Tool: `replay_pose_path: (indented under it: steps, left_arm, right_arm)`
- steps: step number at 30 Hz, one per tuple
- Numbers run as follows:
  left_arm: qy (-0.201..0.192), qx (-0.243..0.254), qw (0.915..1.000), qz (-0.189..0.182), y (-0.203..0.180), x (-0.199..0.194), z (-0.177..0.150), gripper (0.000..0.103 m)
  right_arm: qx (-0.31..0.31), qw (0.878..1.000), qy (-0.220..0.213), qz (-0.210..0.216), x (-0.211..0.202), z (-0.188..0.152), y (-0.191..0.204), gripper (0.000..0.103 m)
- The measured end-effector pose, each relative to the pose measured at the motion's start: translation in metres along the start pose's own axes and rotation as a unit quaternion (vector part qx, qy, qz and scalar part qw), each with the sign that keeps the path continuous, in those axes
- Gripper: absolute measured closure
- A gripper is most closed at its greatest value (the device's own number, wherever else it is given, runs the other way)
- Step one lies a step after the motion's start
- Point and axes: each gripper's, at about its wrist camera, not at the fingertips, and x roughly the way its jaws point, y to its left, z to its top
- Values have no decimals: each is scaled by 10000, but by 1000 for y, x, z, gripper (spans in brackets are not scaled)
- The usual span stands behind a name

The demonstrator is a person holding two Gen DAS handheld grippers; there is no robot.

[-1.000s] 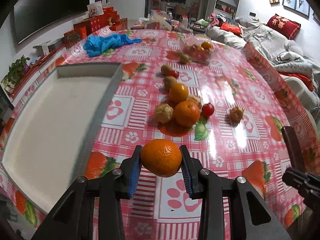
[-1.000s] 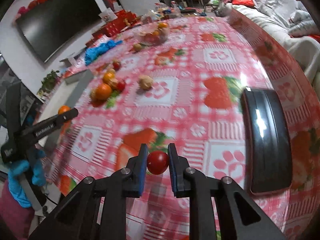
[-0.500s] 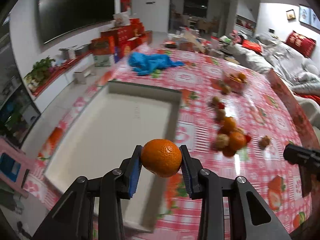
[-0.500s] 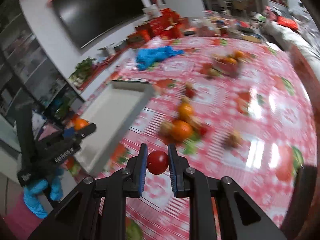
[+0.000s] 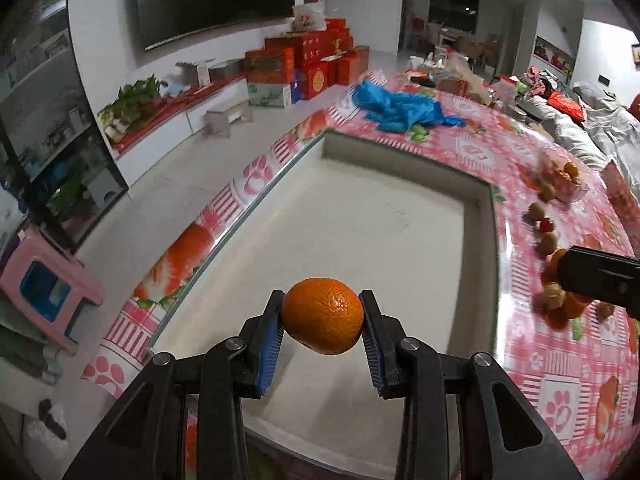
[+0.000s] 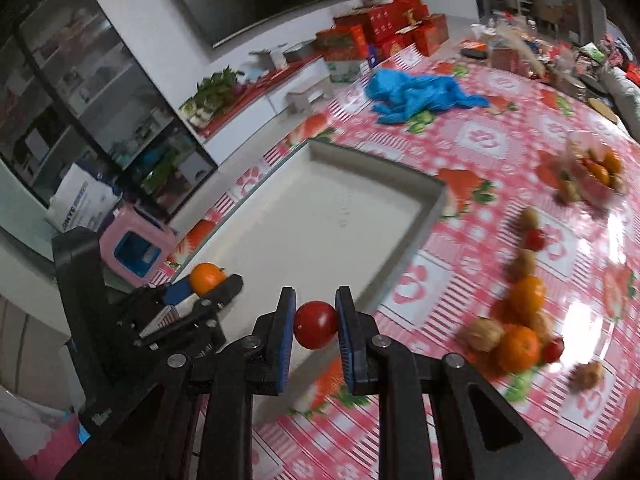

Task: Organize fruits
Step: 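Carry the orange into the white tray with the left gripper while the right carries the tomato there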

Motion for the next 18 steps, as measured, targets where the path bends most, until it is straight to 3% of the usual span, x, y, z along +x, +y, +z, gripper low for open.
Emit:
replay_pose_path:
  steps: [15, 16, 18]
  left_arm:
    - [293, 105, 9995, 100, 0, 23, -12, 64]
    - [280, 142, 9994, 131, -2, 23, -11, 61]
    - [241, 161, 9994, 187, -4, 21, -11, 36]
  right_arm:
    - [-2, 9979, 586, -257, 58, -6, 11, 79]
    - [6, 9978, 600, -290, 59, -6, 11, 79]
    - [-14, 9976, 614, -325, 59, -6, 10, 77]
